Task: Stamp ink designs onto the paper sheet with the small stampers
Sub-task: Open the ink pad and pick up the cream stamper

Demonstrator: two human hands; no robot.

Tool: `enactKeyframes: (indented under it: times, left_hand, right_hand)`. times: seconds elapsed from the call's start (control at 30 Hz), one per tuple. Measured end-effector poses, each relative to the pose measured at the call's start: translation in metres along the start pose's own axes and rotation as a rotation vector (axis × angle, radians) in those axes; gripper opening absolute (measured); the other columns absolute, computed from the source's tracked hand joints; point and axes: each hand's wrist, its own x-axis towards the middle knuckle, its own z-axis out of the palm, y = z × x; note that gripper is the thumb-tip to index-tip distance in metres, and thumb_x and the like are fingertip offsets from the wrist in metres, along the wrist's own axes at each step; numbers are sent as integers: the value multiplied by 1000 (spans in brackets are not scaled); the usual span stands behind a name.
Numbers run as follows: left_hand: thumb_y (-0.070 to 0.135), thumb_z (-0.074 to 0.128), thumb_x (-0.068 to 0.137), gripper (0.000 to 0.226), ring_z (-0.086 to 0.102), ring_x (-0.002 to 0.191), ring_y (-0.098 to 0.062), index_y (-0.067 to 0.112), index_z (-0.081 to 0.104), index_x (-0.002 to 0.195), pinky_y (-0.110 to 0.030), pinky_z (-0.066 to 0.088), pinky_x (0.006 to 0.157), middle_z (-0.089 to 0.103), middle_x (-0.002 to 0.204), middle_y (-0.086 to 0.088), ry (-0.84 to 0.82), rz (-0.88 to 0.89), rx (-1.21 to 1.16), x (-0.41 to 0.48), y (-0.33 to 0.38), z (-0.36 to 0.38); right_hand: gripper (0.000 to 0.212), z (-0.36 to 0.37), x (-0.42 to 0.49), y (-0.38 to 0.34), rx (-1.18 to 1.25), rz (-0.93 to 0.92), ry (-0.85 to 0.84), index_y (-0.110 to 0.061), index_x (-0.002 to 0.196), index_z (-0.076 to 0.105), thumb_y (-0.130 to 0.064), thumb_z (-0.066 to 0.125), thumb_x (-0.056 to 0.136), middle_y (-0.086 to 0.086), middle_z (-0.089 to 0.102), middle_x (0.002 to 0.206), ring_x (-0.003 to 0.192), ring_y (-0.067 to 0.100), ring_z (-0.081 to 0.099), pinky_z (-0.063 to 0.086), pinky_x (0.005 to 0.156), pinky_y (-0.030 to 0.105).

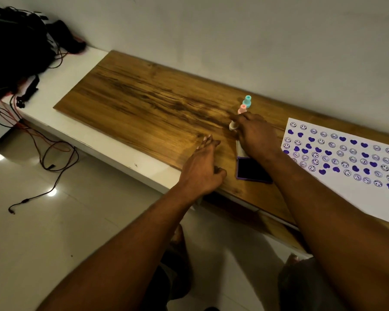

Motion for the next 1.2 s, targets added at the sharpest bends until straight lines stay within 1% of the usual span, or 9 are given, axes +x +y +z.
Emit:
enactKeyframes:
  times: [0.13, 0.27, 0.53, 0.6, 0.7, 0.77, 0.87, 1.1, 1.2]
  left_hand:
    - [40, 73, 93, 89, 34, 156, -25, 20, 26, 166, -43, 40, 120, 21, 176, -5, 22, -62, -10, 3, -6, -5]
    - [49, 74, 94, 93, 20, 161, -22, 16, 26, 166, -40, 28, 125, 21, 176, -8, 70, -99, -10, 7, -11, -8]
    - [45, 80, 88, 66, 34, 156, -25, 23, 57, 146, -42, 39, 117, 39, 168, -6, 103, -46, 70, 9, -7, -6]
    - [45, 79, 89, 54, 47, 148, -24, 26, 63, 137, -39, 45, 107, 49, 162, -4, 131, -55, 76, 8, -6, -4]
    - [48, 79, 90, 38, 68, 114, -18, 30, 71, 122, -28, 45, 80, 73, 128, 4, 201, -74, 26, 9, -3, -2]
    - [50, 81, 88, 37, 70, 99, -13, 30, 73, 118, -29, 50, 75, 76, 112, 7, 236, -86, -40, 10, 1, -2]
    - [51, 85, 84, 44, 70, 98, -9, 26, 76, 119, -35, 59, 80, 76, 112, 8, 247, -77, -106, 12, 8, -1]
    - [44, 86, 85, 42, 71, 104, -13, 25, 79, 122, -42, 60, 87, 79, 116, 5, 203, -8, -162, 18, 21, 3]
    - [41, 87, 84, 40, 72, 104, -12, 25, 79, 121, -43, 61, 87, 80, 116, 4, 164, 17, -188, 20, 23, 4]
  right_hand:
    - [33, -2, -2, -10, 47, -28, -4, -25, 135, 67, -24, 65, 102, 7, 73, 124, 109, 28, 69, 55, 86, 38]
    - [33, -4, -6, -16, 50, -44, -75, -27, 135, 68, -25, 64, 102, 3, 73, 127, 111, 25, 69, 54, 85, 35]
    - [29, 0, -32, -29, 111, -169, -149, -27, 128, 72, -26, 66, 99, -1, 76, 119, 106, 18, 69, 55, 96, 36]
    - [27, -2, -35, -25, 233, -85, -153, -29, 124, 74, -29, 69, 98, -6, 77, 114, 99, 11, 68, 53, 86, 29]
    - [19, -3, -39, -17, 364, 0, -103, -33, 113, 77, -32, 75, 93, -15, 74, 101, 82, 0, 61, 40, 69, 15]
    - [18, -5, -42, -12, 404, 30, -74, -32, 111, 77, -33, 76, 93, -19, 68, 93, 78, -4, 58, 36, 66, 13]
    - [14, -8, -45, -4, 450, 38, -37, -32, 106, 77, -32, 78, 92, -22, 65, 88, 80, -3, 61, 41, 68, 17]
    - [15, -17, -52, 14, 500, 34, -18, -30, 106, 77, -32, 79, 92, -19, 69, 93, 85, -3, 63, 43, 73, 16]
    - [18, -21, -55, 20, 460, 16, -16, -28, 111, 78, -30, 78, 93, -13, 74, 98, 87, 4, 65, 42, 73, 17]
